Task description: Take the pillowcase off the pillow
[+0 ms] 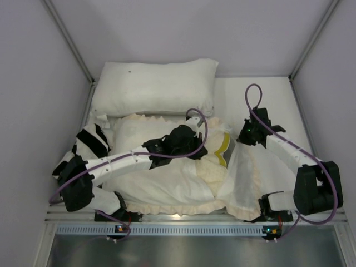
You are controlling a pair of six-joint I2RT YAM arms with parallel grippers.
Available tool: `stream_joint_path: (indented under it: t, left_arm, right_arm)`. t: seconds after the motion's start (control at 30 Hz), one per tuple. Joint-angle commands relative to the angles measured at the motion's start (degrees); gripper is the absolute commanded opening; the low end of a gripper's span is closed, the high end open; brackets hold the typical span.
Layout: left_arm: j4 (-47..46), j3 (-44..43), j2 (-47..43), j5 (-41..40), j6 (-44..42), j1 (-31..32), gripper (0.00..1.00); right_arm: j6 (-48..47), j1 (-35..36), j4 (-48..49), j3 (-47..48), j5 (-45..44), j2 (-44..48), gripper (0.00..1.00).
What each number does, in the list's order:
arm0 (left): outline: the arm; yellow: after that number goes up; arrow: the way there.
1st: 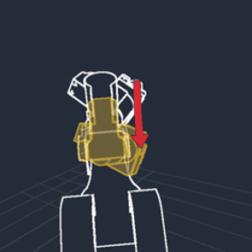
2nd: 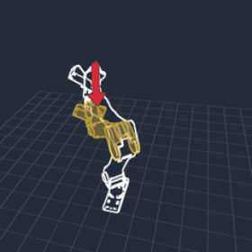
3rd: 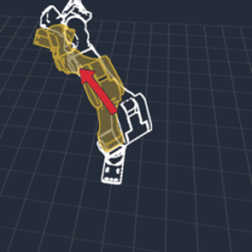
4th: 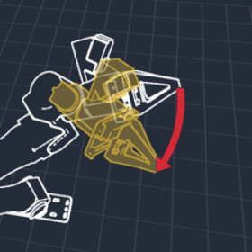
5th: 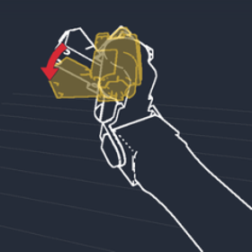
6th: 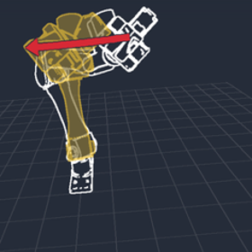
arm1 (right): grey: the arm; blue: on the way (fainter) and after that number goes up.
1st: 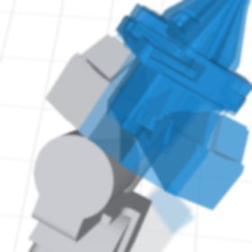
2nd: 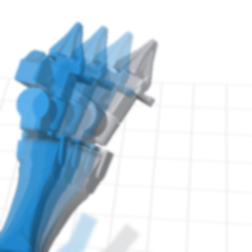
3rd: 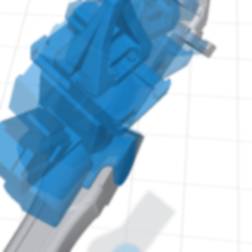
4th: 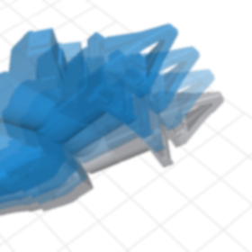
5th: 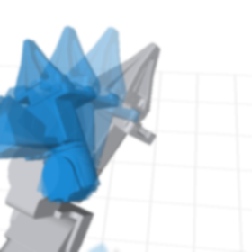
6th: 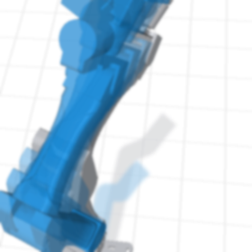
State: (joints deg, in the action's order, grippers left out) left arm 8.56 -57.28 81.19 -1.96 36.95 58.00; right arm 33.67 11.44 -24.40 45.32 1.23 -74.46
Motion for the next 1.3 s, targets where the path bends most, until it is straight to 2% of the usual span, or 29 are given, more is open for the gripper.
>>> stream_joint_path:
  t: [0.0, 0.3, 0.4, 0.47, 0.6, 0.63, 0.67, 0.7, 0.73, 0.8, 0.9, 1.03, 1.07, 1.13, 1.27]
  left_arm:
    - [-0.7, 1.2, -5.2, 8.3, -1.2, 0.4, 0.0]
    - [-0.8, 4.5, -11.3, 11.3, -1.0, 0.4, 0.0]
    - [-0.7, 5.5, -15.1, 11.7, -0.9, 0.5, 0.0]
    - [0.0, 5.3, -15.6, 8.9, -0.7, 0.4, 0.0]
    - [2.7, 0.2, -11.0, 3.9, -1.1, 0.4, 0.0]
    - [2.9, -1.2, -9.7, 3.5, -1.4, 0.4, 0.0]
    - [2.9, -4.0, -8.4, 3.0, -1.8, 0.4, 0.0]
    - [3.0, -5.6, -6.0, 2.6, -2.0, 0.4, 0.0]
    - [3.0, -6.9, -4.8, 2.6, -2.2, 0.4, 0.0]
    - [3.3, -10.3, -1.8, -1.1, -3.4, 0.3, 0.0]
    - [4.6, -14.4, 1.6, -4.4, -4.9, -0.2, 0.0]
    - [4.9, -18.0, 4.4, -4.7, -5.6, -1.8, 0.0]
    - [4.9, -18.8, 5.0, -4.6, -6.0, -2.1, 0.0]
    - [5.1, -21.1, 6.7, -4.1, -6.2, -2.8, 0.0]
    - [6.2, -25.0, 9.3, -2.7, -6.9, -4.5, 0.0]
  right_arm:
    - [0.3, -2.7, 7.6, 5.6, -7.4, -4.5, 0.0]
    - [0.7, -6.9, 9.1, 15.0, -5.1, -16.8, 0.0]
    - [0.3, -8.9, 9.2, 15.9, -1.6, -19.8, 0.0]
    - [0.2, -8.6, 10.9, 14.2, 3.1, -19.2, 0.0]
    - [1.9, -6.1, 18.0, 3.7, 10.3, -10.4, 0.0]
    - [1.2, -5.4, 17.9, 2.6, 10.8, -8.6, 0.02]
    - [0.5, -4.7, 16.3, 1.9, 11.2, -6.6, 0.09]
    - [-0.3, -3.6, 14.9, 1.0, 11.2, -2.4, 0.36]
    - [-2.0, -3.3, 13.3, 0.7, 11.3, -0.4, 0.5]
    - [-3.8, -3.1, 6.1, 0.6, 11.0, 6.8, 0.72]
    - [-5.3, -3.1, -1.0, -1.0, 13.6, 17.1, 0.84]
    - [-4.8, -3.1, -5.8, -5.4, 21.9, 26.9, 0.89]
    - [-4.7, -3.0, -7.0, -5.9, 26.2, 29.0, 0.88]
    - [-4.5, -2.9, -10.6, -7.0, 29.4, 31.0, 0.85]
    - [-5.5, -2.6, -17.5, -7.6, 28.2, 38.3, 0.81]
